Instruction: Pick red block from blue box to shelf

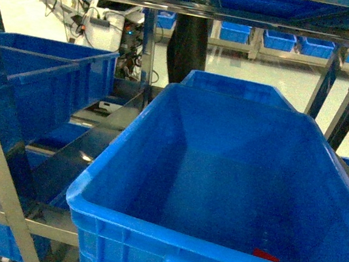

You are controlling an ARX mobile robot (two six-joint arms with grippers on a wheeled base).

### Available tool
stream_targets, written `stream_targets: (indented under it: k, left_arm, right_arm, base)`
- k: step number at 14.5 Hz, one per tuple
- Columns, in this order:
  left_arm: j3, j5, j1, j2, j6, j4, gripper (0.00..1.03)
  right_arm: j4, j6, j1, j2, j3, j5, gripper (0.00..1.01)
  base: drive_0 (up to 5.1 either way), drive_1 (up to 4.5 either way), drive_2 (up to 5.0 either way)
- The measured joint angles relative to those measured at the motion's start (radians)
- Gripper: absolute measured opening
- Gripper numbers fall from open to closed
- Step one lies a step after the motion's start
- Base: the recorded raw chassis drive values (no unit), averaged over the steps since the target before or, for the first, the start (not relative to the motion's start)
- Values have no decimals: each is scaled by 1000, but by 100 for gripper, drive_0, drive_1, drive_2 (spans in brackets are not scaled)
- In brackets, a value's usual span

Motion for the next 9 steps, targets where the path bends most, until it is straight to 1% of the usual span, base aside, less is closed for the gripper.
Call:
stream_targets:
  k: [1, 2, 3, 4, 5, 6, 7, 8, 9]
  left_arm:
    - [0, 0, 0, 0, 0, 0, 98]
    - [0, 0, 0, 0, 0, 0, 98]
    - [0, 0, 0, 0, 0, 0, 98]
    - [0, 0, 0, 0, 0, 0, 98]
    - [0, 0, 0, 0, 0, 0, 98]
    - [0, 0, 0, 0, 0, 0, 98]
    - [0, -1, 0, 0, 0, 0, 98]
    - [0, 0, 0, 0, 0, 0, 98]
    - [0, 0, 0, 0, 0, 0, 98]
  right_arm:
    - [-151, 31, -87, -183, -9, -28, 98]
    - [-243, 52, -134, -284, -10, -48, 98]
    - [-352, 64, -174, -393, -11, -50, 98]
    - [-416, 84, -179, -457, -13, -42, 98]
    - [-422, 83, -135, -478, -16, -6, 98]
    - [-397, 62, -139, -475, -19, -3, 98]
    - [-403, 49, -147, -474, -23, 13, 98]
    - [-517, 23, -144, -470, 3, 16, 92]
    - [-614, 3, -109, -460, 18, 58, 79]
  base:
    - [0, 0, 0]
    - [0, 0, 0]
    - [0, 0, 0]
    - [0, 0, 0]
    - [0, 0, 0]
    - [0, 0, 0]
    - [0, 0, 0]
    - [0, 0, 0]
    - [0, 0, 0]
